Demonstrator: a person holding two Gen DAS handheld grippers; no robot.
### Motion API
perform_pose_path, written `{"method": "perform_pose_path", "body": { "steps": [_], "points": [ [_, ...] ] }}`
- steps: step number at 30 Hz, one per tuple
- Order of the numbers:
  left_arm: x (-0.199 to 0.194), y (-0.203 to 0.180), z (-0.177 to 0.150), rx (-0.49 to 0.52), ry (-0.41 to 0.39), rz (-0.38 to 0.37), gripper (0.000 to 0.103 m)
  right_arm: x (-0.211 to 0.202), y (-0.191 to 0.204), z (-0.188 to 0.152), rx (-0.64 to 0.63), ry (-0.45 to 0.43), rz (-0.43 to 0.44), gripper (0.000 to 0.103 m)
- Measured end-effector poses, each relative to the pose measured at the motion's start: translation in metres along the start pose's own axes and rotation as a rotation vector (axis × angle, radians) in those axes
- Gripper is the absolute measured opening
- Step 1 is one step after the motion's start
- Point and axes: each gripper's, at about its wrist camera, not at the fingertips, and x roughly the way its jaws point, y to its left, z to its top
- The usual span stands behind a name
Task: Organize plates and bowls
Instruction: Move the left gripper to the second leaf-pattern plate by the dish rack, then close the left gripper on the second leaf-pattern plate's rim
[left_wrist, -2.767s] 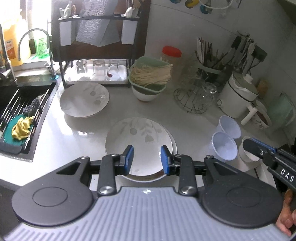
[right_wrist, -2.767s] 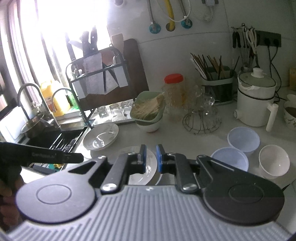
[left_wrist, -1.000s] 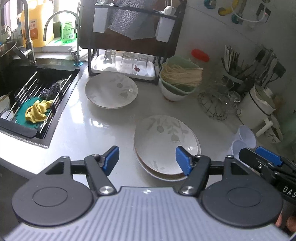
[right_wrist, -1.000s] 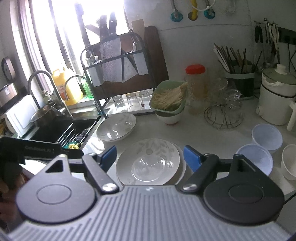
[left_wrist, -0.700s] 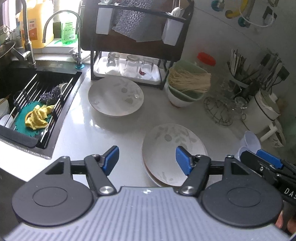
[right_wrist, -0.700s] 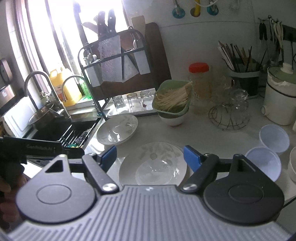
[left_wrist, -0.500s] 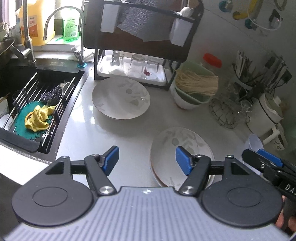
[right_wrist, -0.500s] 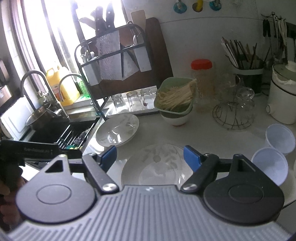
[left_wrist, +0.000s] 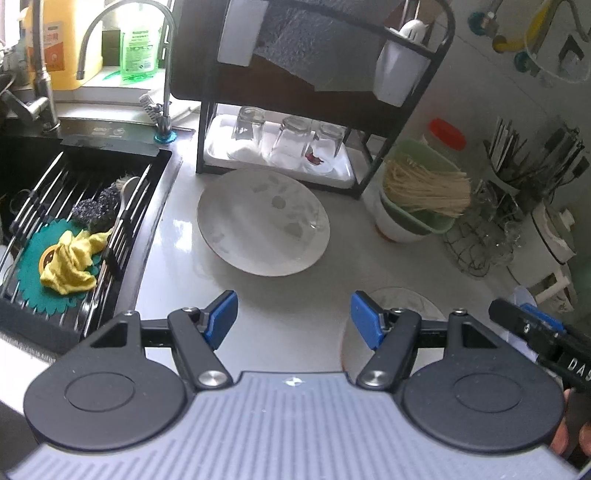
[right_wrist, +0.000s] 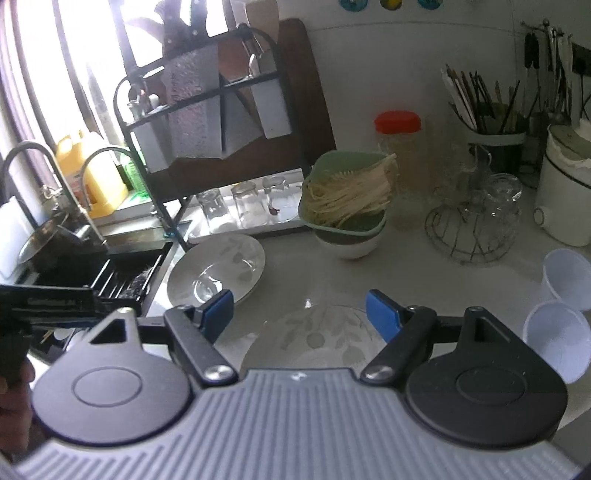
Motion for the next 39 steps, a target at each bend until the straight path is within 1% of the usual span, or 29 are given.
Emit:
{"method": "perform_pose_path", "body": {
  "steps": [3,6,11,17,20,24,27,35,36,37,39],
  "points": [
    [0.008,0.005,0.006,0.057,-0.002,-0.004,0.073,0.012,0.006,0.005,0.008,0.006,-0.004,0.080],
    [0.017,0.011,0.010,0.085,0.019,-0.022,0.073,0.023,0.015,0.007,0.010,0.012,-0.007,0.080],
    [0.033,0.027,0.019,0.083,0.049,-0.030,0.073,0.045,0.024,0.007,0.040,0.049,-0.014,0.080],
    [0.056,0.048,0.039,0.087,0.074,-0.044,0.073,0.067,0.035,0.010,0.073,0.071,-0.033,0.080],
    [0.072,0.054,0.046,0.103,0.103,-0.057,0.073,0.077,0.043,0.013,0.085,0.065,-0.045,0.080],
    [0.089,0.059,0.056,0.126,0.135,-0.086,0.073,0.095,0.051,0.014,0.113,0.085,-0.067,0.079],
    [0.105,0.064,0.067,0.145,0.156,-0.094,0.073,0.106,0.055,0.014,0.126,0.104,-0.085,0.079],
    [0.143,0.083,0.101,0.166,0.180,-0.106,0.073,0.142,0.065,0.027,0.128,0.141,-0.114,0.073],
    [0.149,0.086,0.105,0.170,0.185,-0.106,0.073,0.147,0.065,0.029,0.130,0.147,-0.116,0.071],
    [0.154,0.089,0.108,0.170,0.189,-0.105,0.073,0.154,0.067,0.031,0.132,0.154,-0.115,0.066],
    [0.164,0.095,0.112,0.167,0.204,-0.105,0.072,0.166,0.070,0.032,0.136,0.171,-0.112,0.064]
  ]
}}
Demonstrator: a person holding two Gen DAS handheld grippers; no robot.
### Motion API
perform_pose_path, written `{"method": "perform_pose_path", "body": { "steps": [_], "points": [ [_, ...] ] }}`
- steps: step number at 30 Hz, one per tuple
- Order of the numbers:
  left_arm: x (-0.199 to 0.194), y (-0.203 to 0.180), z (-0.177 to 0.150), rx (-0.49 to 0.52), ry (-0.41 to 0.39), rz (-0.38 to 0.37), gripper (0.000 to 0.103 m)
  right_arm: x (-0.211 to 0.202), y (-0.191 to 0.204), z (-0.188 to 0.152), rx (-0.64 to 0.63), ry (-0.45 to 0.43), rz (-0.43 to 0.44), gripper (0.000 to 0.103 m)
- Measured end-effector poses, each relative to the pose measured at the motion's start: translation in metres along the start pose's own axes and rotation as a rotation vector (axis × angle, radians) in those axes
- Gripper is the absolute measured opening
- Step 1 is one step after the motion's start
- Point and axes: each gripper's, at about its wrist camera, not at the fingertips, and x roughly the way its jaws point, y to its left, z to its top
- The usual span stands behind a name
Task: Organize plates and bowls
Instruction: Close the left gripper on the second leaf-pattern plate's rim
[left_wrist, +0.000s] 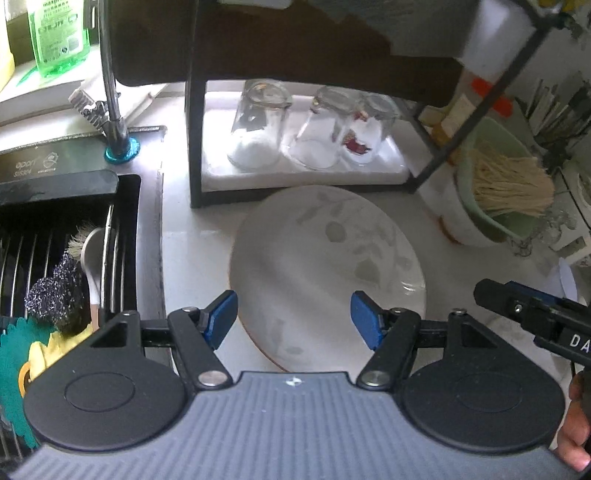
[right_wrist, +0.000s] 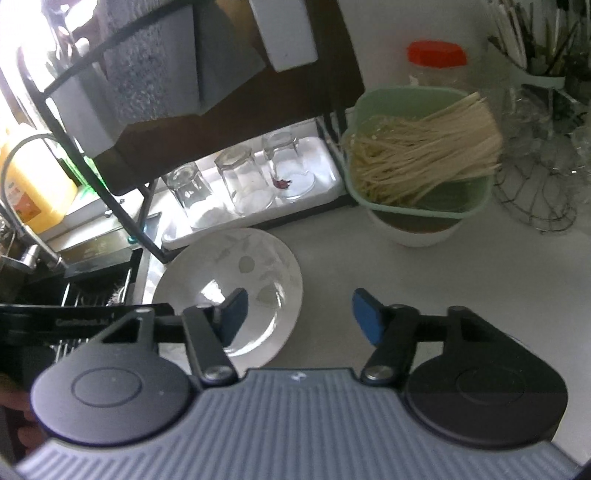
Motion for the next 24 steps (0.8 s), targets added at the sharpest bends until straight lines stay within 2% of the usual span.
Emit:
{"method": "perform_pose_path", "body": {
  "steps": [2,5,8,13,18,22,24],
  "points": [
    [0.009,0.004,0.004,0.030,0.022,-0.011,0.072,0.012,0.004,0.002,0.002,0.022,-0.005,0.062],
    [0.019,0.005,0.007,0.092,0.028,0.014,0.072,0.033,0.011,0.003,-0.003,0.052,-0.031,0.058],
    [0.029,0.014,0.012,0.092,0.042,0.002,0.072,0.052,0.013,0.004,0.015,0.079,-0.042,0.051],
    [0.044,0.024,0.022,0.090,0.059,-0.010,0.071,0.076,0.016,0.002,0.015,0.128,-0.072,0.046],
    [0.061,0.028,0.027,0.093,0.100,-0.011,0.049,0.093,0.017,0.001,0.020,0.166,-0.081,0.034],
    [0.070,0.028,0.027,0.086,0.115,-0.031,0.043,0.101,0.017,0.001,0.024,0.193,-0.090,0.026],
    [0.071,0.027,0.027,0.093,0.098,-0.027,0.043,0.104,0.019,0.001,0.011,0.202,-0.095,0.024]
  ]
}}
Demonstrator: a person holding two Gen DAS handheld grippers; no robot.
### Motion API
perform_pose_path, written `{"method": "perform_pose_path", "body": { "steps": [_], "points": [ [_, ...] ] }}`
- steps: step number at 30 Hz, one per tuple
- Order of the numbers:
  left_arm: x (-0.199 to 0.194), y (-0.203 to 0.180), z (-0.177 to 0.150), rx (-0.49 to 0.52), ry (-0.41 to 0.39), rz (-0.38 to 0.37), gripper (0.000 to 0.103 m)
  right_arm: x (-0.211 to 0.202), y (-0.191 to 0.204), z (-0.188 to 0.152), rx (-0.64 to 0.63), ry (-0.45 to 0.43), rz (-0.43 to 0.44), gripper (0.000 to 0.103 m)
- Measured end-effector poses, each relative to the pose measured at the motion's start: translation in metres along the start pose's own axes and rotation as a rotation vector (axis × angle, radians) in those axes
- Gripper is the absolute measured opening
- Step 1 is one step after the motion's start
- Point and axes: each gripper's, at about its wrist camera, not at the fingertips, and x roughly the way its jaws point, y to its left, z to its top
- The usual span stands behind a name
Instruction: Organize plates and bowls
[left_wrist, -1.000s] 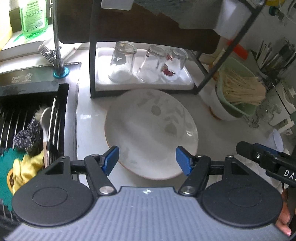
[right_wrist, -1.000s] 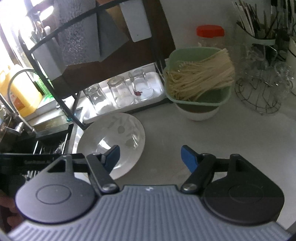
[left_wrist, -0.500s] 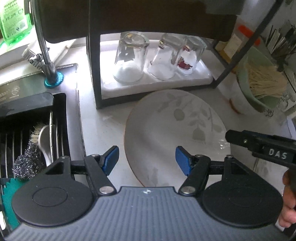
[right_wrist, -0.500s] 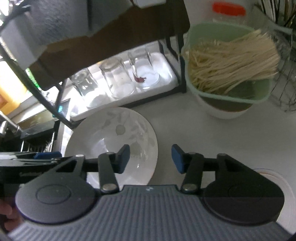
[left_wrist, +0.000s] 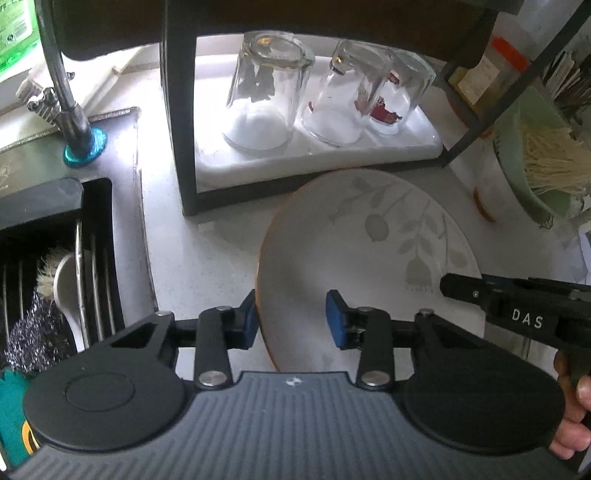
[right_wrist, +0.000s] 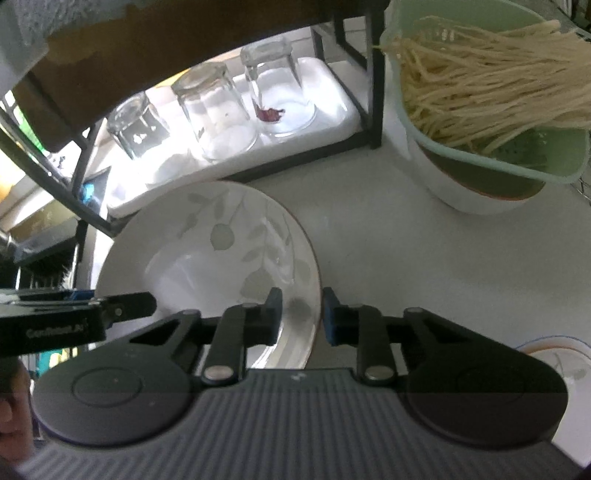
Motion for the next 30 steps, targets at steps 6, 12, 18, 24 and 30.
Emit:
{"method": "perform_pose_path", "body": {
  "steps": [6,12,18,24,30],
  "points": [
    [0.001,0.010,0.006,-0.061,0.015,-0.051,0.041,0.003,-0.002,0.003,0.010,0.003,0.009,0.020],
    [-0.003,0.016,0.006,-0.037,0.032,-0.071,0.041,0.002,-0.006,0.002,0.029,0.000,0.040,0.019],
    [-0.006,0.019,0.003,-0.044,0.055,-0.094,0.041,0.000,-0.007,0.000,0.064,0.009,0.063,0.018],
    [-0.009,0.021,-0.005,-0.071,0.072,-0.127,0.041,-0.005,-0.015,-0.004,0.093,0.031,0.103,0.018],
    [-0.017,0.019,-0.016,-0.097,0.081,-0.165,0.041,-0.014,-0.028,-0.009,0.137,0.044,0.156,0.018]
  ]
}}
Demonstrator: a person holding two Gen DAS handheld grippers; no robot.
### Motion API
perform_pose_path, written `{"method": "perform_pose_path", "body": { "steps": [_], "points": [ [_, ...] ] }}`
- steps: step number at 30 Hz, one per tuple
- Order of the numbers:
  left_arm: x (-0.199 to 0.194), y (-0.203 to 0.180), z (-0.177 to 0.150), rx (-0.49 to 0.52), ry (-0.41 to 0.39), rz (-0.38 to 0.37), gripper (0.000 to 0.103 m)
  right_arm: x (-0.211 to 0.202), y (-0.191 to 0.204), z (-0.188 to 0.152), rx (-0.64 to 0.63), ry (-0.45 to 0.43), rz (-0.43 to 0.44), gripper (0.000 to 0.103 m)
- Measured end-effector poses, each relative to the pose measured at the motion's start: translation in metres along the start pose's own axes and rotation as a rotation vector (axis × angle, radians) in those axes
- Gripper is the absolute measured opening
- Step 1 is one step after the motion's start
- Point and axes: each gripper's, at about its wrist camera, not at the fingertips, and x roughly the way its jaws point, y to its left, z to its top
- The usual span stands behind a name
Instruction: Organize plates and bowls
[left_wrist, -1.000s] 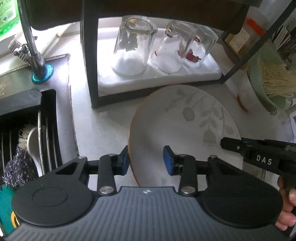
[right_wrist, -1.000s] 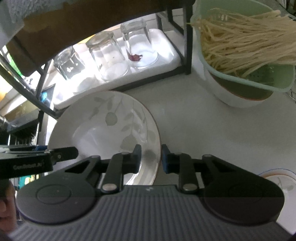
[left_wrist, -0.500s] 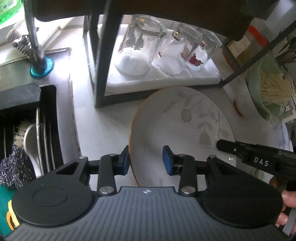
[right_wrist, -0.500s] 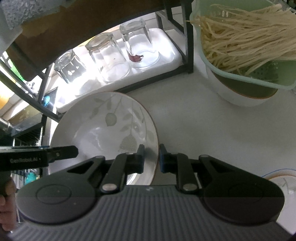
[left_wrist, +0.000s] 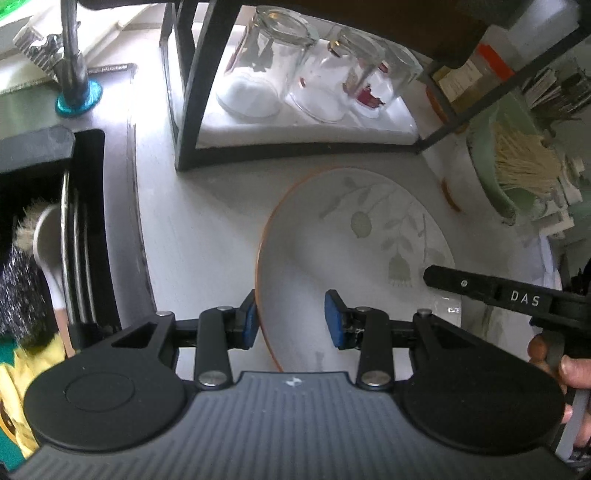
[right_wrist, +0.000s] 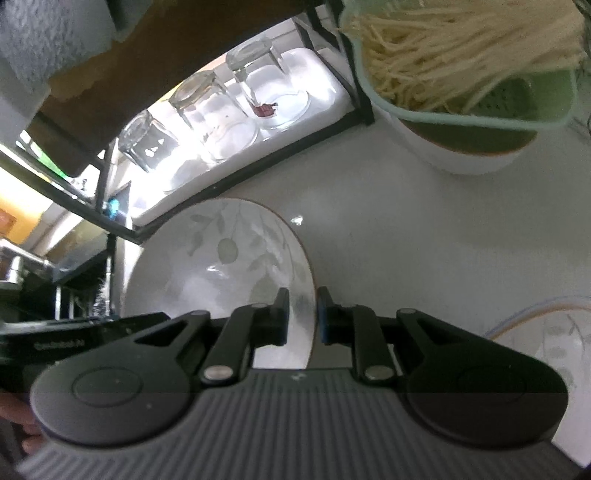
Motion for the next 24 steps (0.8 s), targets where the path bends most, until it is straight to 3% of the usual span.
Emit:
{"method": "perform_pose_path", "body": {
  "steps": [8,14,24],
  "points": [
    [-0.019,-0.018,-0.011,-0.004,-0.019,-0.037,0.041,-0.033,-0.011,-0.011,0.018,-0.012,0.047,0.018],
    [-0.031,-0.041,-0.021,-0.056,-0.019,-0.077,0.041,-0.068,-0.026,-0.023,0.039,-0.075,0.067,0.018],
    [-0.042,-0.107,-0.047,0.021,-0.005,-0.137,0.041,-0.135,-0.068,-0.056,0.138,-0.185,0.040,0.018]
  ]
}}
